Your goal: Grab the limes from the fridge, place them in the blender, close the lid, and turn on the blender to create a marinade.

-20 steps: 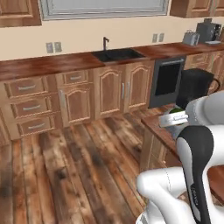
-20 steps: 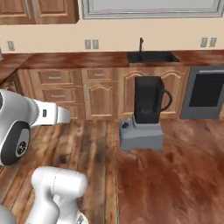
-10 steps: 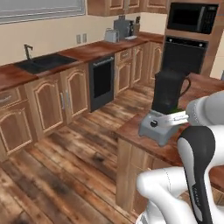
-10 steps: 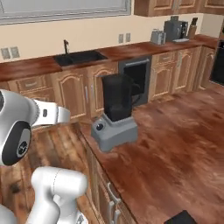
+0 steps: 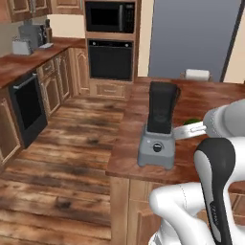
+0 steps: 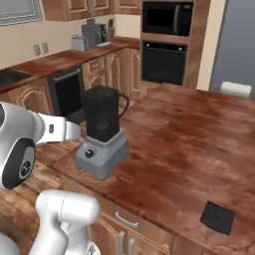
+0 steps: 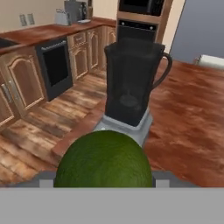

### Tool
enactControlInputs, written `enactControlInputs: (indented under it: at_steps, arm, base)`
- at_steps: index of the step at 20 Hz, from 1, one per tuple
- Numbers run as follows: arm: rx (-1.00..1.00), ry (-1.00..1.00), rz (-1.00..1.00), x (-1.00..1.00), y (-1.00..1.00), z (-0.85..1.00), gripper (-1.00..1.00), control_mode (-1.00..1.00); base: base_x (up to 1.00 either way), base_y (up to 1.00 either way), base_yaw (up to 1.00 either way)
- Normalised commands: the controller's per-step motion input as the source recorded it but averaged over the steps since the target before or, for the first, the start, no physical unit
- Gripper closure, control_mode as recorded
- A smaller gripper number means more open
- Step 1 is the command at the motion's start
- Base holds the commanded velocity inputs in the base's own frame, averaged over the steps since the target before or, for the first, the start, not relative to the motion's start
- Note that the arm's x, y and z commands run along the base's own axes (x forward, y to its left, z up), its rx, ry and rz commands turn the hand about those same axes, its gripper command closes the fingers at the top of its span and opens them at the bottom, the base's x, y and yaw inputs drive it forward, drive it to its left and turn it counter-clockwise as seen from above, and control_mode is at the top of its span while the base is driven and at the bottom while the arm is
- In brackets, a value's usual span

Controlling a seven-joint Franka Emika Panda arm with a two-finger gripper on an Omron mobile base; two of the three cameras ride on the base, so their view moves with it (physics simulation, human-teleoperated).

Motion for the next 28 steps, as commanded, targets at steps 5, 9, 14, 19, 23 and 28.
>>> enactControlInputs:
  at_steps: [5,9,14,19,23,28]
  arm:
    - [0.00,0.00,0.00,0.00,0.00,0.00,1.00,1.00]
    - [0.00,0.06,-0.13,0.22,0.03,0.68,1.00,-1.00]
    - [0.00,0.28,-0.13,0.64,0.00,0.76,1.00,-1.00]
    - [-0.01,0.38,-0.06,0.99,0.00,0.24,1.00,-1.00]
    - [-0.01,0.16,0.00,0.78,-0.02,-0.07,1.00,-1.00]
    - [0.00,0.00,0.00,0.88,-0.03,-0.28,1.00,-1.00]
  base:
    - [0.02,0.02,-0.75]
    - [0.00,0.00,0.00]
    - [0.00,0.00,0.00]
    - [0.00,0.00,0.00]
    - [0.00,0.00,0.00]
    - [0.00,0.00,0.00]
